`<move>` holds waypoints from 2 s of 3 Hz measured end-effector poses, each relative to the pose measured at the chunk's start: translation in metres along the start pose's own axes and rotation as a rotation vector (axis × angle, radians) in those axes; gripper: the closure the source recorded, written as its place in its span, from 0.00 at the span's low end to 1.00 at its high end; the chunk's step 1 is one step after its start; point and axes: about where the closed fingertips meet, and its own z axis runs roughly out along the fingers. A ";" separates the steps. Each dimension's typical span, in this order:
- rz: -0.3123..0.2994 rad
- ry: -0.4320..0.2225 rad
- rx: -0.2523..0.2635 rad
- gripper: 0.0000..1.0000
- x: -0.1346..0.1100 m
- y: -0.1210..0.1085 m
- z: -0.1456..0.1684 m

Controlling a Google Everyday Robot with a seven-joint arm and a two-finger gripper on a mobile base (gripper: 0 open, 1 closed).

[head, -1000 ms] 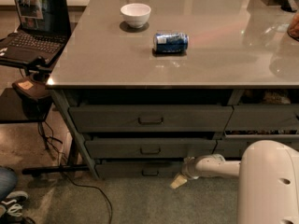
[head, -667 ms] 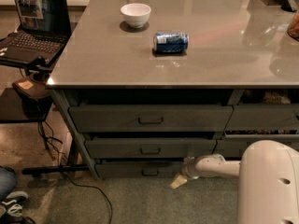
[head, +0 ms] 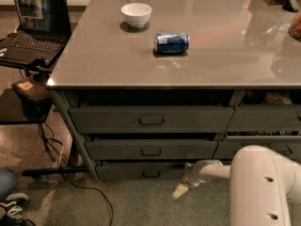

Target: Open bottom drawer

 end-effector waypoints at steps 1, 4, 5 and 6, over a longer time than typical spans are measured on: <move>0.001 0.020 -0.027 0.00 0.010 0.007 0.008; -0.018 0.034 -0.027 0.00 0.006 0.006 0.008; -0.018 0.034 -0.027 0.00 0.006 0.006 0.008; -0.028 0.039 -0.031 0.00 0.005 0.006 0.008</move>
Offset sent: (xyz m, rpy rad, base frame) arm -0.0085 -0.0013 -0.0125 -0.0034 0.0322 0.0093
